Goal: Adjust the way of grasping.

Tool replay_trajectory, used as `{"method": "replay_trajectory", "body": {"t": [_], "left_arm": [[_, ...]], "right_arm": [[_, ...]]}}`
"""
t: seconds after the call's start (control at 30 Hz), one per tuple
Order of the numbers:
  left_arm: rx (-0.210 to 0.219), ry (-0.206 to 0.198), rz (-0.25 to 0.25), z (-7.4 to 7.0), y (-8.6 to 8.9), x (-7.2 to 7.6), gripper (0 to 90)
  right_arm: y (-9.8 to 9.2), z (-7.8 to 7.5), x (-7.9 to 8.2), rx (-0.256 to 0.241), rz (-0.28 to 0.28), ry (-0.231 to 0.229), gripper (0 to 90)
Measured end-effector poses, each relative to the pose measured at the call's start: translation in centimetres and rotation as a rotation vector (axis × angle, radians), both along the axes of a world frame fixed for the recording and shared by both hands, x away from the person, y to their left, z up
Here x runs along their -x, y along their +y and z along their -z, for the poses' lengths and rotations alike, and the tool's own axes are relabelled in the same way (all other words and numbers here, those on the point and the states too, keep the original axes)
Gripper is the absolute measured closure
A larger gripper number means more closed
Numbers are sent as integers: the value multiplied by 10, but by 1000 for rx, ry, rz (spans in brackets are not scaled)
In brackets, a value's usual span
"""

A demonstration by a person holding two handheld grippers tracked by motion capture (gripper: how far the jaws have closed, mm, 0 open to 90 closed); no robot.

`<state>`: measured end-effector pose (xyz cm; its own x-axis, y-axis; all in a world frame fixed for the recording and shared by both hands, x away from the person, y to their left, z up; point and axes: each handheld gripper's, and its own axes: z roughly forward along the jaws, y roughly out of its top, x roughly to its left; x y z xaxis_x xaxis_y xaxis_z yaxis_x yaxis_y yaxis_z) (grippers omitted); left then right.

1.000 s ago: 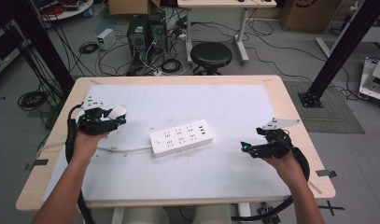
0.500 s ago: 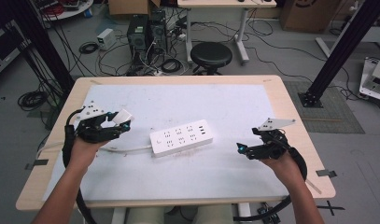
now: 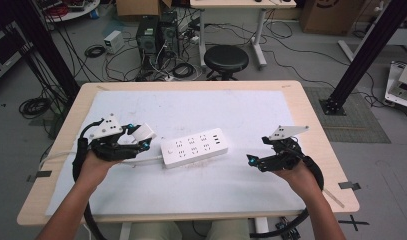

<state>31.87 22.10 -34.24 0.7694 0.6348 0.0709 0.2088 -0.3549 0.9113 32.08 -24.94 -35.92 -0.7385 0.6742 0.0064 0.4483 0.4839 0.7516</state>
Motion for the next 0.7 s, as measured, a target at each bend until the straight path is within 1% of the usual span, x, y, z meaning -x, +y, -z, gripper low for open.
{"method": "replay_trajectory", "body": {"t": [0.07, 0.17, 0.2, 0.23, 0.27, 0.3, 0.33, 0.4, 0.5, 0.57, 0.67, 0.7], "left_arm": [[-8, -13, 32, 0, -5, 2, 426], [-17, -26, 69, 0, -13, 5, 426], [-17, -26, 69, 0, -13, 5, 426], [-25, -36, 97, 0, -18, 7, 426], [-21, -37, 106, 0, -21, 8, 426], [-21, -37, 106, 0, -21, 8, 426], [-32, -40, 120, 0, -23, 9, 426], [-45, -37, 131, 2, -26, 9, 426], [-46, -34, 140, 5, -29, 9, 426], [-52, -33, 152, 7, -30, 9, 426], [-50, -45, 170, 10, -33, 10, 425], [-56, -47, 179, 10, -34, 10, 426]], "right_arm": [[4, -2, 0, -1, -35, 5, 152], [13, -7, 0, 13, -59, 18, 152], [13, -7, 0, 13, -59, 18, 152], [16, -9, -1, 8, -68, 23, 152], [22, -13, -2, 1, -89, 34, 152], [22, -13, -2, 1, -89, 34, 152], [24, -15, -3, -7, -97, 39, 152], [29, -17, -6, -15, -105, 61, 153], [34, -16, -10, -16, -104, 78, 154], [36, -15, -11, -24, -107, 100, 154], [39, -13, -14, -53, -120, 125, 154], [40, -12, -15, -65, -124, 137, 153]]}}
